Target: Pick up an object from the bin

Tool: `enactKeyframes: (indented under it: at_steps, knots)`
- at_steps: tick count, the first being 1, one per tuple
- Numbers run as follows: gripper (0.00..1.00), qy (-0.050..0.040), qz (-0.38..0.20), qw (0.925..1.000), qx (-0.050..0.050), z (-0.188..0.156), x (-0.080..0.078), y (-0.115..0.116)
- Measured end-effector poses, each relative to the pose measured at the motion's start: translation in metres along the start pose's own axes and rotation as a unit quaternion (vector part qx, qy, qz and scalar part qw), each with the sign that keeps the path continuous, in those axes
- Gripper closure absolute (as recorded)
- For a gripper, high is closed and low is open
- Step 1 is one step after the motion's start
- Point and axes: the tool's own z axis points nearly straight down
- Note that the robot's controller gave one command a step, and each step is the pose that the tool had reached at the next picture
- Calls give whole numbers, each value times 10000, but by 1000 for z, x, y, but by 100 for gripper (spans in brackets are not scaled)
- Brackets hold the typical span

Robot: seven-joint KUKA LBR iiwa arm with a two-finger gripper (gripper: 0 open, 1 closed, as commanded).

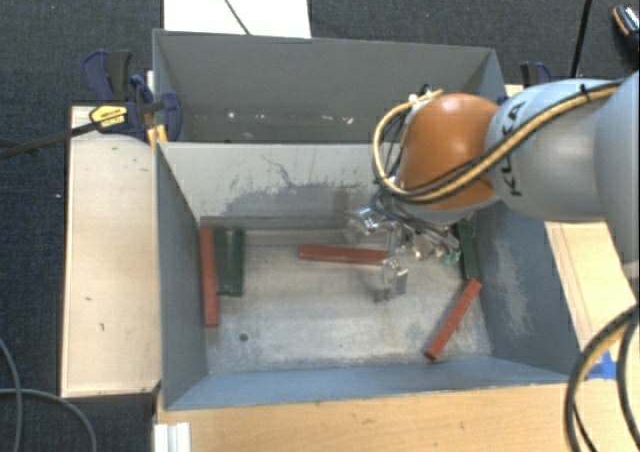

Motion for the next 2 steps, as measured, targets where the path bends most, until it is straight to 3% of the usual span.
enactKeyframes:
  at_steps: [1,2]
  knots:
    - [100,2,38,10000,3,0,1,-2]
    - [100,-17,-195,9998,7,-131,13,61]
